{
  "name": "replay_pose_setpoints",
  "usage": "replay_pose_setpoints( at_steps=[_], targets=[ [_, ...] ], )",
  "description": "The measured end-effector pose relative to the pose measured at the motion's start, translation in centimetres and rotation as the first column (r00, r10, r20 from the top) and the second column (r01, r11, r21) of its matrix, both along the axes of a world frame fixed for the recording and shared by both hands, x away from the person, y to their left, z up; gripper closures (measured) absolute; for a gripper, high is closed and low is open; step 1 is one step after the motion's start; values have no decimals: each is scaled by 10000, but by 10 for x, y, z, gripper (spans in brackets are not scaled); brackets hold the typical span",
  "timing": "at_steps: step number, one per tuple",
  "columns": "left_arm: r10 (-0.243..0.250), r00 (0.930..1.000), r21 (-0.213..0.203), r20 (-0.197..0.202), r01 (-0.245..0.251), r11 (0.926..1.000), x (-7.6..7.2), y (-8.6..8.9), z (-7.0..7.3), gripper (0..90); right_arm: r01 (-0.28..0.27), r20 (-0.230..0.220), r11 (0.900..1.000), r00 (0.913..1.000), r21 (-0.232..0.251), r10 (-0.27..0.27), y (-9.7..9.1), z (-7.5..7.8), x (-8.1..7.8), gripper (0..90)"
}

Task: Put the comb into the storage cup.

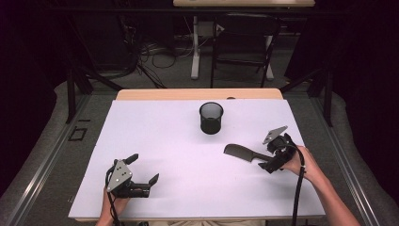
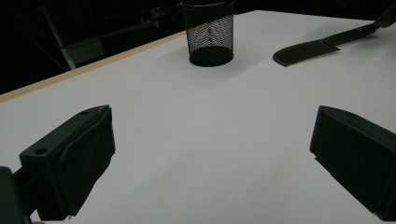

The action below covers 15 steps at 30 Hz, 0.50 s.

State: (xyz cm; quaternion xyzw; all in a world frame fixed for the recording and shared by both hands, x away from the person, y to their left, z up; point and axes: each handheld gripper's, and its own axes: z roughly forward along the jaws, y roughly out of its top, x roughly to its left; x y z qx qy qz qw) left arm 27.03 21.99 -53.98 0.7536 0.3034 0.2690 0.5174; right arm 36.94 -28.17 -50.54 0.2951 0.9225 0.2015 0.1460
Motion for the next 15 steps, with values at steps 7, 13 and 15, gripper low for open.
replay_pose_setpoints(
  at_steps=[7,13,15],
  targets=[
    [-6,10000,6,-1,6,10000,0,0,0,0,-376,-133,9993,9992,-6,376,2,-3,8,0],
    [-7,10000,5,1,7,10000,0,0,0,0,-638,-331,9976,9975,-250,630,4,-2,15,0],
    [-2,10000,8,-7,2,10000,0,0,0,0,-678,-474,9970,9967,-368,660,5,-3,17,0]
  ],
)
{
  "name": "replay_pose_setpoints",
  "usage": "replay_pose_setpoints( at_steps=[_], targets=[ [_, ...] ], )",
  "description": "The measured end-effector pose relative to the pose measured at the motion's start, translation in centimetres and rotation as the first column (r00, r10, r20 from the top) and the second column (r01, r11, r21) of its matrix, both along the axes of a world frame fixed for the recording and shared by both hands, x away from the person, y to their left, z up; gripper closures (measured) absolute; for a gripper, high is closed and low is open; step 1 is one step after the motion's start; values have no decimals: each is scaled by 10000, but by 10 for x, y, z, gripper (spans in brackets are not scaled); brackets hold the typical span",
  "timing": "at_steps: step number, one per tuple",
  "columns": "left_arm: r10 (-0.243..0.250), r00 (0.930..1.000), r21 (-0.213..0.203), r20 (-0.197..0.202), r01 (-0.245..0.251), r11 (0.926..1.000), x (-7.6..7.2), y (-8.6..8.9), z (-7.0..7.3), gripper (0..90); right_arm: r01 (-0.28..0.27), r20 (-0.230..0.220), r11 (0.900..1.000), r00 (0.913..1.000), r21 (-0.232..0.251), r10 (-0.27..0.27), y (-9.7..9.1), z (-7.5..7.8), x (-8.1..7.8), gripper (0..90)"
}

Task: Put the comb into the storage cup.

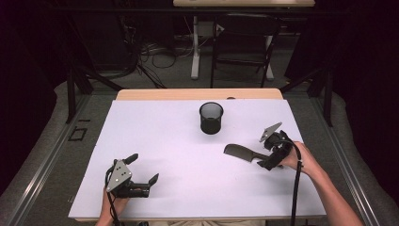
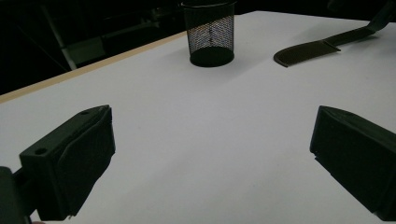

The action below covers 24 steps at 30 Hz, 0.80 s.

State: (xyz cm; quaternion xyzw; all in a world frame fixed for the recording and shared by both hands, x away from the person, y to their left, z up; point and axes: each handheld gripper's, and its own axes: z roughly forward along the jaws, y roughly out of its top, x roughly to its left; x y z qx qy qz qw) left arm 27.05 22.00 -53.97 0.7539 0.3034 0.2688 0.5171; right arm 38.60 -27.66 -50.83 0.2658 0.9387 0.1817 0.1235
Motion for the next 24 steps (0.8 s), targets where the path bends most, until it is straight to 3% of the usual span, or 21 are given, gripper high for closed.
replay_pose_setpoints(
  at_steps=[2,7,12,14,17,19,21,23,24],
  targets=[
    [-23,10000,-3,-1,23,10000,0,0,0,0,-20,-17,10000,10000,82,20,2,-2,1,0],
    [-24,10000,4,-20,24,10000,0,0,0,0,-171,-56,9996,9998,-231,170,5,-3,5,0],
    [-26,10000,0,-12,26,10000,0,0,0,0,-385,-270,9980,9989,-492,372,10,-4,7,42],
    [-14,10000,3,-23,14,10000,0,0,0,0,-435,-200,9984,9989,-355,428,11,-5,8,76],
    [-32,10000,12,-23,32,10000,0,0,0,0,-579,-312,9962,9979,-655,560,12,-4,10,176],
    [-41,10000,15,-31,41,10000,0,0,0,0,-706,-236,9938,9973,-854,689,14,-4,10,288],
    [-48,10000,10,-28,48,10000,0,0,0,0,-797,-258,9932,9966,-845,778,15,-5,10,337],
    [-37,10000,15,-26,37,10000,0,0,0,0,-946,-385,9913,9951,-916,914,17,-6,11,415],
    [-43,10000,5,-22,43,10000,0,0,0,0,-1047,-544,9875,9936,-1182,988,17,-5,11,458]
  ],
)
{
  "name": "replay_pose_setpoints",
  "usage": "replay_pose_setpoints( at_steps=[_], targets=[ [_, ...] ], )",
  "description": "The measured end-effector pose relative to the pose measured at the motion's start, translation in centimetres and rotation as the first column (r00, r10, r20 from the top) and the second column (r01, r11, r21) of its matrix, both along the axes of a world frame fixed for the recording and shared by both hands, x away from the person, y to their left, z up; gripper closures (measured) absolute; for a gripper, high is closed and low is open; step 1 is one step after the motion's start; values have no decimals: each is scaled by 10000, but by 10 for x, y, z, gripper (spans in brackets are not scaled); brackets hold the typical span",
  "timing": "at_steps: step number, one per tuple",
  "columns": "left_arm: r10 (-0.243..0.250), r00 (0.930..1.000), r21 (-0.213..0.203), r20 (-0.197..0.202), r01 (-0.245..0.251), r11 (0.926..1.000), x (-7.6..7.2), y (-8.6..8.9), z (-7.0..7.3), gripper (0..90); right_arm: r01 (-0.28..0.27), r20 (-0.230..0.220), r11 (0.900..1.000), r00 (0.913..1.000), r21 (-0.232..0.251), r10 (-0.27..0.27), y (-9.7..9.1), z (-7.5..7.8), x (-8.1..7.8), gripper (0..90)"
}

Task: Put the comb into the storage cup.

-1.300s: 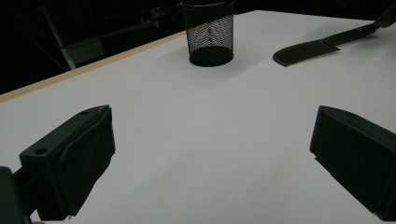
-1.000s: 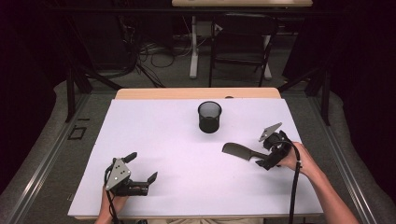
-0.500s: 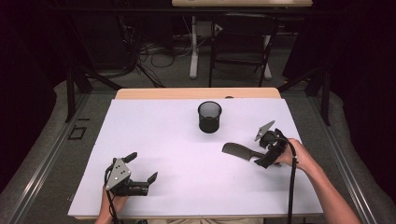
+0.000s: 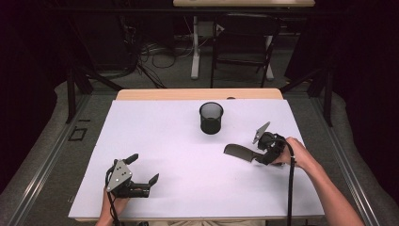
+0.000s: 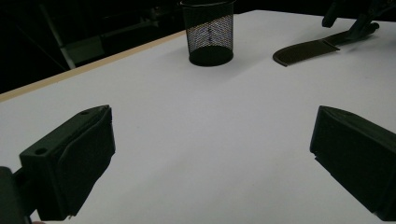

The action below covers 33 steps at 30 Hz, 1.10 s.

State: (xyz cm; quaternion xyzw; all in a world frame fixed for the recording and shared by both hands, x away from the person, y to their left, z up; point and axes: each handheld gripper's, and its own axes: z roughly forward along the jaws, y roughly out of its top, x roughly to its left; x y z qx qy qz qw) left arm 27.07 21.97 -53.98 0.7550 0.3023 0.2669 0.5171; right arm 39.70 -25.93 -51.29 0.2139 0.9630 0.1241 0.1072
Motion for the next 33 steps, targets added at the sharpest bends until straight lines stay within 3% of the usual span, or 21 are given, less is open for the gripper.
replay_pose_setpoints(
  at_steps=[1,2,5,9,12,13,22,33],
  targets=[
    [10,10000,11,-8,-10,10000,0,0,0,0,-41,56,9999,10000,112,40,1,-2,0,485],
    [1,10000,8,-1,-1,10000,0,0,0,0,-215,-46,9997,9998,-134,214,1,-1,0,507],
    [-4,10000,8,-5,4,10000,0,0,0,0,-368,31,9993,9993,-93,368,4,-4,0,570],
    [3,10000,9,-10,-3,10000,0,0,0,0,-562,-111,9977,9984,-388,558,5,-5,2,631],
    [-2,10000,27,-10,2,10000,0,0,0,0,-663,-281,9947,9975,-791,643,7,-4,3,656],
    [-18,10000,33,-8,18,10000,0,0,0,0,-656,-183,9956,9977,-668,646,8,-7,3,658],
    [-22,10000,14,-24,22,10000,0,0,0,0,-826,-204,9898,9965,-1162,808,11,-10,7,713],
    [-22,10000,36,-23,22,10000,0,0,0,0,-635,-235,9919,9978,-1104,613,10,-11,5,727]
  ],
)
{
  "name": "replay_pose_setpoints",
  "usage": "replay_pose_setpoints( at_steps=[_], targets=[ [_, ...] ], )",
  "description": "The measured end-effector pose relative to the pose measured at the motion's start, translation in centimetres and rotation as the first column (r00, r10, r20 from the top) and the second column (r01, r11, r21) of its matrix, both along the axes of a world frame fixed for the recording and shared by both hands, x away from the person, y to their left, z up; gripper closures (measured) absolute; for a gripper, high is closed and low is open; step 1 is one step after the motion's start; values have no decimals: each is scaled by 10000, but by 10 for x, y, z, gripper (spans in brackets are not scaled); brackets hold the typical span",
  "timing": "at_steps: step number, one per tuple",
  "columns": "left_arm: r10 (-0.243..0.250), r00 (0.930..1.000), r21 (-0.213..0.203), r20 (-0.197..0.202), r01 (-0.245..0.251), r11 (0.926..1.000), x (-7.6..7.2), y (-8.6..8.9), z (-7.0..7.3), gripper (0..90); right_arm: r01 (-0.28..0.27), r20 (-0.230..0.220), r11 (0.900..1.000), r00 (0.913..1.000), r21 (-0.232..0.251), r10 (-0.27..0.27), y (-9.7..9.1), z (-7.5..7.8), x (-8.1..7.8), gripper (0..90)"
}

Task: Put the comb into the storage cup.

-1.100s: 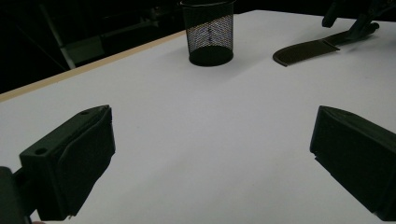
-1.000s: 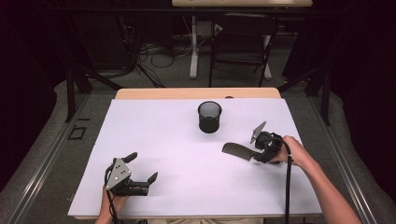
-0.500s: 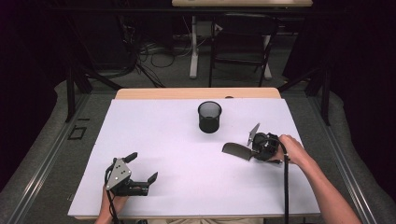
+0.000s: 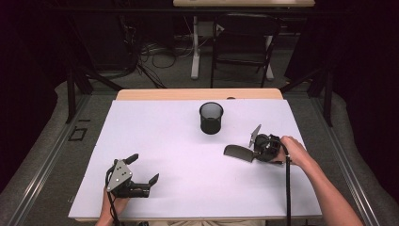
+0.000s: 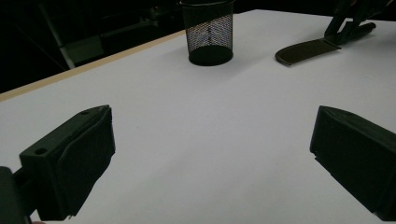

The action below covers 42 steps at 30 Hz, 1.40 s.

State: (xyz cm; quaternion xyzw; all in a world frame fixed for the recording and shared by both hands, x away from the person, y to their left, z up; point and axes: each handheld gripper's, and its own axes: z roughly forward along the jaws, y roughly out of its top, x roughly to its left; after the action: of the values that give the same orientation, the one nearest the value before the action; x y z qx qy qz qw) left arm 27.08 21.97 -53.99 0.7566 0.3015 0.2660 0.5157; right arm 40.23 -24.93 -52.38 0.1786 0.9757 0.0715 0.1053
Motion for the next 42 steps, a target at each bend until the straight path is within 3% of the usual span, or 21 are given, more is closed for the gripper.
replay_pose_setpoints(
  at_steps=[5,6,10,24,32,35,38,42],
  targets=[
    [-8,10000,6,-2,8,10000,0,0,0,0,210,168,9993,9996,303,-215,-3,3,-2,728],
    [6,10000,4,-9,-6,10000,0,0,0,0,45,202,9997,9998,237,-50,-3,5,-2,728],
    [13,10000,-1,17,-13,10000,0,0,0,0,214,360,9977,9991,638,-237,-6,9,-5,728],
    [15,10000,-14,18,-15,10000,0,0,0,0,712,546,9822,9952,1740,-818,-13,23,-14,728],
    [17,10000,-21,29,-17,10000,0,0,0,0,1000,861,9605,9883,2597,-1262,-17,31,-20,728],
    [36,10000,-22,30,-36,10000,0,0,0,0,869,1044,9539,9871,2872,-1213,-19,34,-22,728],
    [57,10000,-51,39,-57,10000,0,0,0,0,908,1163,9402,9839,3282,-1356,-20,37,-26,728],
    [42,10000,-25,34,-42,10000,0,0,0,0,848,1343,9292,9808,3597,-1415,-20,39,-30,728]
  ],
)
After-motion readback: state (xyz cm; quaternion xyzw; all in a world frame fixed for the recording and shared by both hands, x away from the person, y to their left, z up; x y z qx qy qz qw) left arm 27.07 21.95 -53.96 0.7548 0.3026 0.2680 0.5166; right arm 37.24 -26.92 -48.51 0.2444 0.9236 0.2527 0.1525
